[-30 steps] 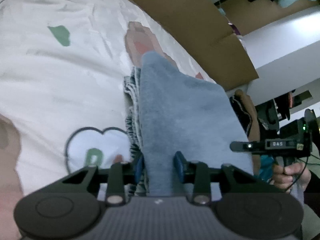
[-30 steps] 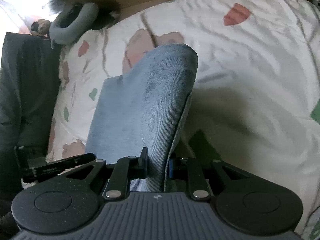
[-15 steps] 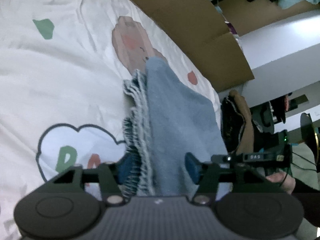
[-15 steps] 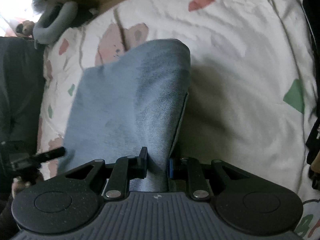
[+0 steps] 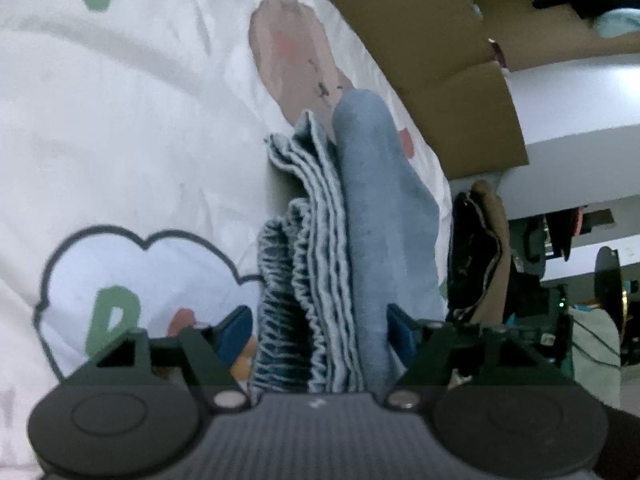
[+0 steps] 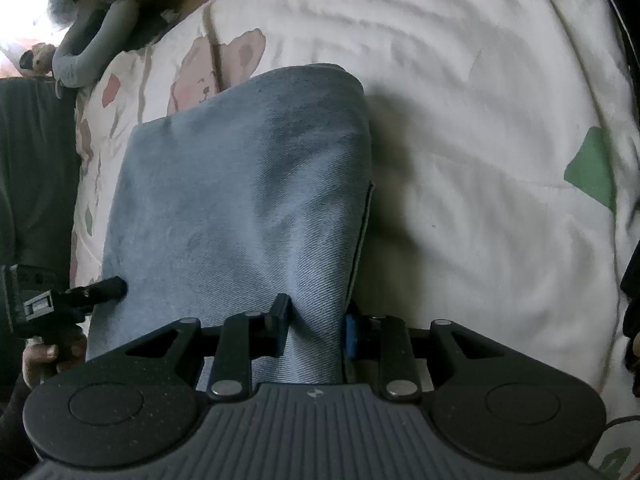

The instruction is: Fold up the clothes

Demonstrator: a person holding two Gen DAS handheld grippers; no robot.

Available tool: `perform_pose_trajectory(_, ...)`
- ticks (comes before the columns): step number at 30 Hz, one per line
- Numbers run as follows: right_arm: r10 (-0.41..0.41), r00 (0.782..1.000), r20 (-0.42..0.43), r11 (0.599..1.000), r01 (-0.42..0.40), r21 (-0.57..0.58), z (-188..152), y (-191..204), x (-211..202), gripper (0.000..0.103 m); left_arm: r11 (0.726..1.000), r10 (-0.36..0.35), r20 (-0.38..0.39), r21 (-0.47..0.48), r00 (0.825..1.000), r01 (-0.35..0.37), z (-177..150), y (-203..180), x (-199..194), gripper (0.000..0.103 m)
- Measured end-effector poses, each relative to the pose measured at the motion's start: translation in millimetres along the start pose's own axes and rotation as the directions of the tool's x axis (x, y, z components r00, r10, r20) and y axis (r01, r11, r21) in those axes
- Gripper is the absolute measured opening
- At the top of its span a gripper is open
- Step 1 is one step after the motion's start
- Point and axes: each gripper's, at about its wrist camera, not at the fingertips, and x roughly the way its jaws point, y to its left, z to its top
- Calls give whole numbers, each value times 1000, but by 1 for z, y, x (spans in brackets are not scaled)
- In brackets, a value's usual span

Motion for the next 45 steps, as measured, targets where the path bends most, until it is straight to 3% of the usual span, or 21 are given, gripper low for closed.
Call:
perform_pose_trajectory(8,65,998,14,998,-65,17,-3,-13,3,30,998,-62,-16,-11,998,62,9,12,15,76)
perform_pose_trajectory(11,84,996,9,996,-85,28,-1,-15,4,31,997,-76,-26,2,997,76,13,11,16,66)
perform_pose_trajectory(12,91,996,6,995,-91,31,0,-15,4,31,997,-79,-29,8,996,79,14,10,15,52)
perform_pose_trajectory(13,98,995,5,995,-98,31,0,-16,4,31,997,-81,-32,16,996,81,15,9,15,47)
perform_pose_trajectory(15,119,993,6,992,-119,36,-1,-17,3,34,997,-76,-40,26,996,77,16,8,14,46)
perform_pose_trajectory(17,141,990,10,989,-142,43,-2,-19,2,34,997,-75,-48,20,996,76,17,8,14,47)
perform_pose_trajectory(21,162,987,17,985,-163,50,-3,-22,6,37,995,-92,-87,-36,992,89,17,16,22,62)
perform_pose_trajectory(34,170,984,46,985,-171,28,-6,-11,19,55,993,-119,-171,-30,978,116,30,10,40,62)
perform_pose_trajectory(40,164,985,63,986,-165,17,-7,-5,23,47,997,-73,-168,17,983,77,31,-3,38,50)
perform_pose_trajectory(45,113,991,72,993,-114,9,-8,7,14,36,998,-16,-169,49,985,25,32,-17,33,45)
